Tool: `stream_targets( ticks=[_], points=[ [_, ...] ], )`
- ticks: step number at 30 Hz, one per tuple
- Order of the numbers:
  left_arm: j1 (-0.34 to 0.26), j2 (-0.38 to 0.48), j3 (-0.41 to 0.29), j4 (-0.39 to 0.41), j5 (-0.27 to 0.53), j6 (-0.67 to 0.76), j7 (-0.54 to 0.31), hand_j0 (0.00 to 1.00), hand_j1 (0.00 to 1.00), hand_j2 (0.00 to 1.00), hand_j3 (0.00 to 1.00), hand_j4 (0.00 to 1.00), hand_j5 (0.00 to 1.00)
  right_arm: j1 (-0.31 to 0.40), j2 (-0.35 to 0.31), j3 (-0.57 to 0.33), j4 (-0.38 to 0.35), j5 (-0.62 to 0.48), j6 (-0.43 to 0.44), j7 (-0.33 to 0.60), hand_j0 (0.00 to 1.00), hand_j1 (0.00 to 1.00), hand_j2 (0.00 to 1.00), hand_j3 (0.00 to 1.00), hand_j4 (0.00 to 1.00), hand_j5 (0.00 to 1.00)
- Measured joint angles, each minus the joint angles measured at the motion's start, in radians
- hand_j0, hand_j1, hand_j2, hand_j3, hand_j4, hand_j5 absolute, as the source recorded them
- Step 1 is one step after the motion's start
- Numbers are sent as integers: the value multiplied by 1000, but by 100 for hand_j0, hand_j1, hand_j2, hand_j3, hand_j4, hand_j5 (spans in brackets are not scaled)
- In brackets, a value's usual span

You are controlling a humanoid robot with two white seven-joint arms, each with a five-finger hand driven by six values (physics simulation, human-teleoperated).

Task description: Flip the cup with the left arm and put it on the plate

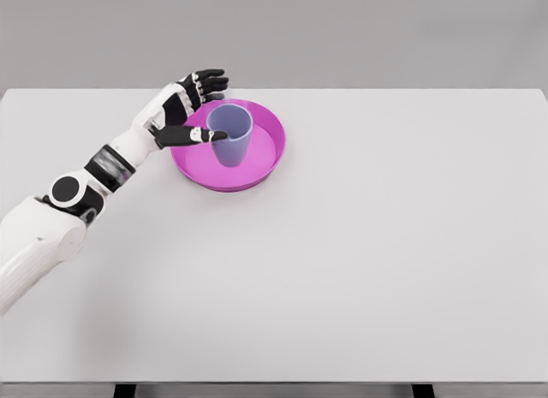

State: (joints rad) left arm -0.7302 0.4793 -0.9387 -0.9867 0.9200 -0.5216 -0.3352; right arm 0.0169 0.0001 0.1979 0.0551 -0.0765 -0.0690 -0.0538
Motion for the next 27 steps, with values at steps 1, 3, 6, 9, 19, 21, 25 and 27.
stream_targets(
  ticks=[1,3,6,9,19,21,25,27],
  points=[
    [-2,0,2,0,-9,0,2,100,100,100,100,100,100,0,0,0,0,0,0,0,100,100,100,100,100,100],
    [0,1,5,0,-21,0,4,100,100,100,100,100,100,0,0,0,0,0,0,0,100,100,100,100,100,100],
    [0,2,5,0,-30,0,6,100,100,100,100,100,100,0,0,0,0,0,0,0,100,100,100,100,100,100],
    [2,3,2,0,-34,0,6,100,100,100,100,100,100,0,0,0,0,0,0,0,100,100,100,100,100,100],
    [95,201,14,-181,-37,-10,-11,100,100,100,100,100,100,0,0,0,0,0,0,0,100,100,100,100,100,100],
    [166,292,32,-279,-28,-32,-15,100,100,100,100,100,100,0,0,0,0,0,0,0,100,100,100,100,100,100],
    [248,499,65,-470,-33,-75,-21,100,100,100,100,100,100,0,0,0,0,0,0,0,100,100,100,100,100,100],
    [248,578,71,-519,-32,-82,-66,100,100,100,100,100,100,0,0,0,0,0,0,0,100,100,100,100,100,100]
  ],
)
